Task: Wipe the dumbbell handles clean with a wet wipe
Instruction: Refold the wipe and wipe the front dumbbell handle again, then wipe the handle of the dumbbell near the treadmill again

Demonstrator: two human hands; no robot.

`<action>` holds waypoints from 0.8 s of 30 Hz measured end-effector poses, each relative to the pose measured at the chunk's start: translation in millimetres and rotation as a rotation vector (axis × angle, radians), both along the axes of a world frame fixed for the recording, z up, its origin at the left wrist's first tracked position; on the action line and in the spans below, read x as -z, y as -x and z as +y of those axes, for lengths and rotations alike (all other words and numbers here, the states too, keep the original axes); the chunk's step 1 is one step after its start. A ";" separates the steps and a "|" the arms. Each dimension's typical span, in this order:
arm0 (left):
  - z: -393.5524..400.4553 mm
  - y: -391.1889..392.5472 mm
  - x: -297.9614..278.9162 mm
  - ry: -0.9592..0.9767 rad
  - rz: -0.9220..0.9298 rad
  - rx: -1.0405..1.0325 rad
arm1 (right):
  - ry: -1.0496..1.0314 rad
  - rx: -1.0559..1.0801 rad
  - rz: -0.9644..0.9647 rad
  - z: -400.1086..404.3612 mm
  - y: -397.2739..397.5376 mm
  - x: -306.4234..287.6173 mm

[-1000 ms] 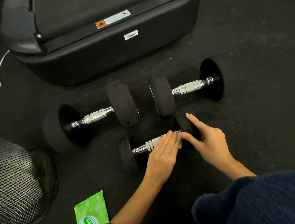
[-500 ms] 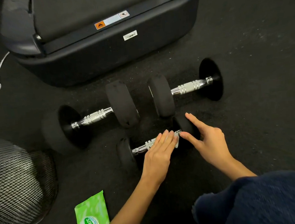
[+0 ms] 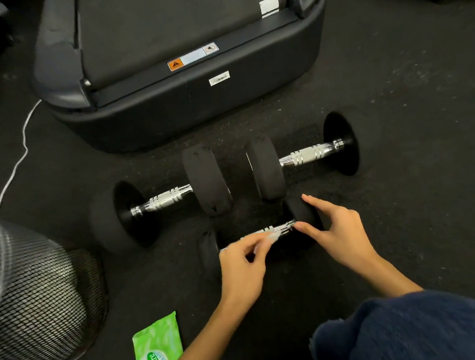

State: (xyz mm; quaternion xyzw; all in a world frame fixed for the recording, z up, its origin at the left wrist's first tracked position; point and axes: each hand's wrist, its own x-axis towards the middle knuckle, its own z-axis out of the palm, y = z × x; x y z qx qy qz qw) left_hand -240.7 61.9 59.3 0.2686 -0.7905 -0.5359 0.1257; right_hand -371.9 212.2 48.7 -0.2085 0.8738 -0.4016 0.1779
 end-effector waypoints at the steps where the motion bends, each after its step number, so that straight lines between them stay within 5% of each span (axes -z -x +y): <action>1: -3.8 2.9 -3.5 -0.103 -0.020 -0.037 | 0.015 0.039 0.024 -0.1 -0.5 -1.7; 6: -18.2 16.1 -23.5 -0.588 -0.125 -0.186 | 0.208 0.116 0.190 -1.6 -10.4 -24.4; 12: -19.5 38.0 -58.1 -0.941 -0.238 -0.152 | 0.423 -0.042 -0.069 -10.9 -23.9 -49.6; 24: -16.4 103.9 -89.6 -0.530 -0.270 0.069 | 0.640 0.092 -0.249 7.3 18.9 -56.6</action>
